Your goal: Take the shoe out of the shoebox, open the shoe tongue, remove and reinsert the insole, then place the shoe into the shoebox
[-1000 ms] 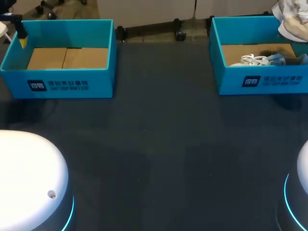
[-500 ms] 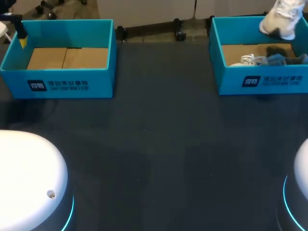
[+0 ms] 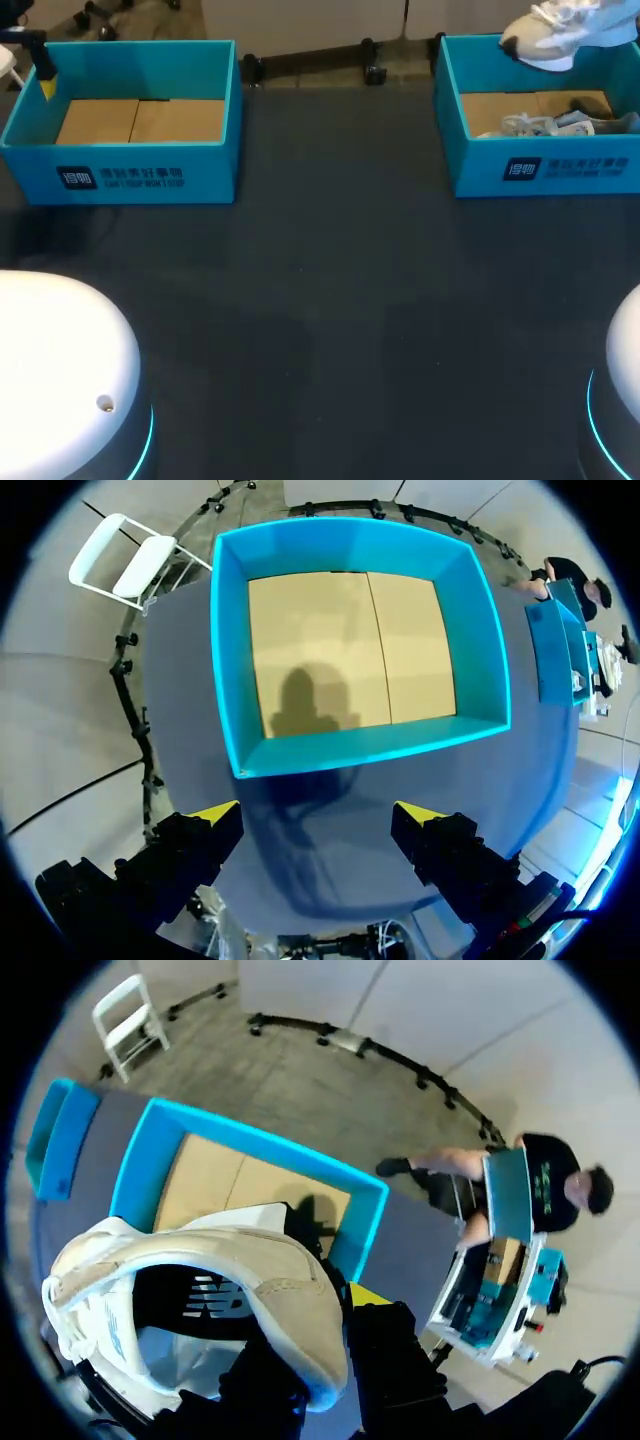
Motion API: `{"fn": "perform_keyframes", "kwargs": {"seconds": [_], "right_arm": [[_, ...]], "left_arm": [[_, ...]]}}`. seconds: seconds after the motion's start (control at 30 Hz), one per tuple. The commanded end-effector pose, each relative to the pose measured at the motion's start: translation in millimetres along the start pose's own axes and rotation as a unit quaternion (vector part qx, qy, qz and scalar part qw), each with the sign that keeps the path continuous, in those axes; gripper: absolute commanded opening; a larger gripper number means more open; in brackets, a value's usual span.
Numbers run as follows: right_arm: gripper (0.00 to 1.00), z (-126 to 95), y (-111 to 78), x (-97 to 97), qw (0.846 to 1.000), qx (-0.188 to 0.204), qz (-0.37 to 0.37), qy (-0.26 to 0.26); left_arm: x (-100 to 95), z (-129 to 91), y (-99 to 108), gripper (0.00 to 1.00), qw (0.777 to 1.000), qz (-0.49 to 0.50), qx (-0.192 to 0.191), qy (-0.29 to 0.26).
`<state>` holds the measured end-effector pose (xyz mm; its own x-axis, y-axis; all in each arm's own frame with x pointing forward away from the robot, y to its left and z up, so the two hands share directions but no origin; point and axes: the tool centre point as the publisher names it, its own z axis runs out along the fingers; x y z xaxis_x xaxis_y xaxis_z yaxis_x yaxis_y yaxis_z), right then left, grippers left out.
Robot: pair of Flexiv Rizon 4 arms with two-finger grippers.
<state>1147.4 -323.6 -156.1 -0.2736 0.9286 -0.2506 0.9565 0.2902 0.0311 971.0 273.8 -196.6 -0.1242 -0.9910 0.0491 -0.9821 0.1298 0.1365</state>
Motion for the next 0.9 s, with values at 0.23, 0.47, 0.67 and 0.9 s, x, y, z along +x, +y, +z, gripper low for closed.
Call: {"fn": "perform_keyframes", "kwargs": {"seconds": [0.23, 0.47, 0.67, 0.9], "right_arm": [[0.0, 0.5, -13.2, -1.9, 0.955, 0.031, 0.284, -0.075], [0.0, 4.7, -20.3, -9.5, 0.946, 0.032, 0.317, -0.058], [0.0, 14.8, -18.7, -3.1, 0.951, 0.033, 0.304, -0.049], [0.0, 25.5, -23.7, 3.0, 0.959, 0.023, 0.281, -0.035]], "left_arm": [[-0.2, -0.2, 0.3, 1.0, 1.0, 0.0, 0.0, -0.001], [-0.2, -0.2, 0.3, 1.0, 1.0, 0.0, 0.0, -0.001], [-0.2, -0.2, 0.3, 1.0, 1.0, 0.0, 0.0, -0.001], [-0.2, -0.2, 0.3, 1.0, 1.0, 0.0, 0.0, -0.001]]}}
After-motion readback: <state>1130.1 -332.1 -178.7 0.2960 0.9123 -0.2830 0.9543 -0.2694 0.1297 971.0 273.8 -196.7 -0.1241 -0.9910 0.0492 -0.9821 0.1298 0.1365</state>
